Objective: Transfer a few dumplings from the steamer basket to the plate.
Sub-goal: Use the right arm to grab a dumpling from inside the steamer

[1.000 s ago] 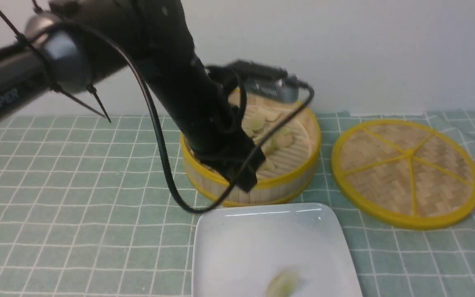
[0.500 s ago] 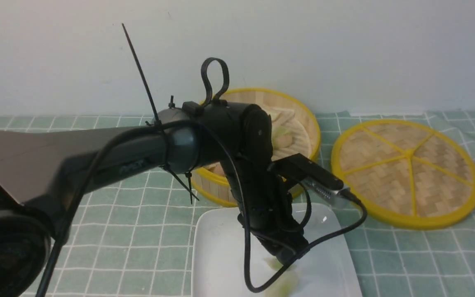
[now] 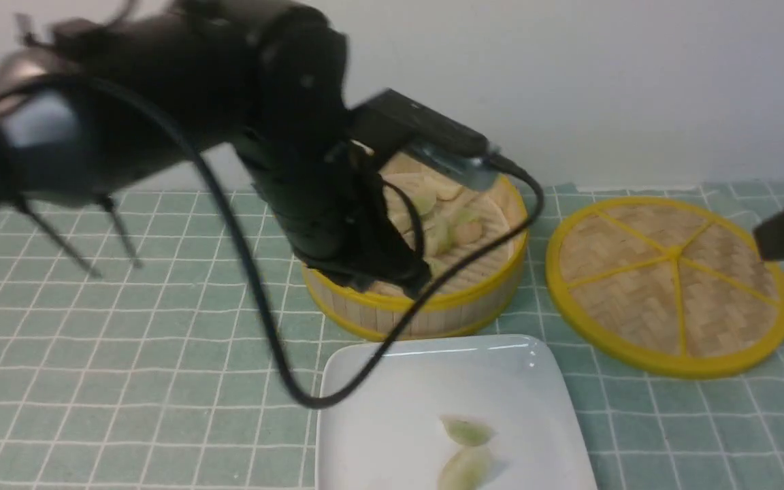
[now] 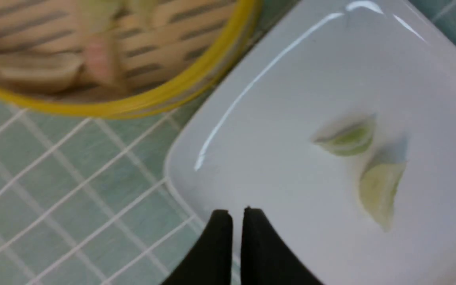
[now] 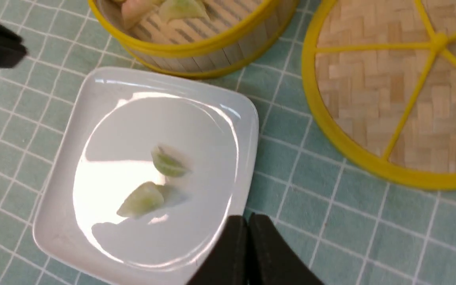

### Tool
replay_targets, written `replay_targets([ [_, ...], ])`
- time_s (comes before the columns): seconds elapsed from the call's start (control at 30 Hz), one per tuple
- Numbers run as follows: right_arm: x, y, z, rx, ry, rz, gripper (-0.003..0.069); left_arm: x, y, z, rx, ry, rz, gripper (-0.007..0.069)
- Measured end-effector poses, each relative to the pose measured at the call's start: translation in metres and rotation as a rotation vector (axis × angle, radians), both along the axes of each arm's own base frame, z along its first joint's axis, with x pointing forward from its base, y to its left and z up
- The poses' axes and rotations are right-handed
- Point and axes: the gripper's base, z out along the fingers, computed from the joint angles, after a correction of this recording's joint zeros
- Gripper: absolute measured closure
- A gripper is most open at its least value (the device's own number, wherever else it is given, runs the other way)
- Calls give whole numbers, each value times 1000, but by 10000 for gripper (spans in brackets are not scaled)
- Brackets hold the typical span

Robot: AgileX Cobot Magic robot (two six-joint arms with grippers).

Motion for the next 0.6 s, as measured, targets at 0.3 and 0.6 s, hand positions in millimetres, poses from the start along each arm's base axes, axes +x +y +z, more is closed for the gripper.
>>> replay_targets([
  [0.3, 90, 82, -29, -69, -29, 157, 656, -59, 71, 3, -73, -73, 162, 631],
  [0.6, 162, 144, -95, -114, -7, 288, 456, -96, 91, 10, -93, -87, 192, 631],
])
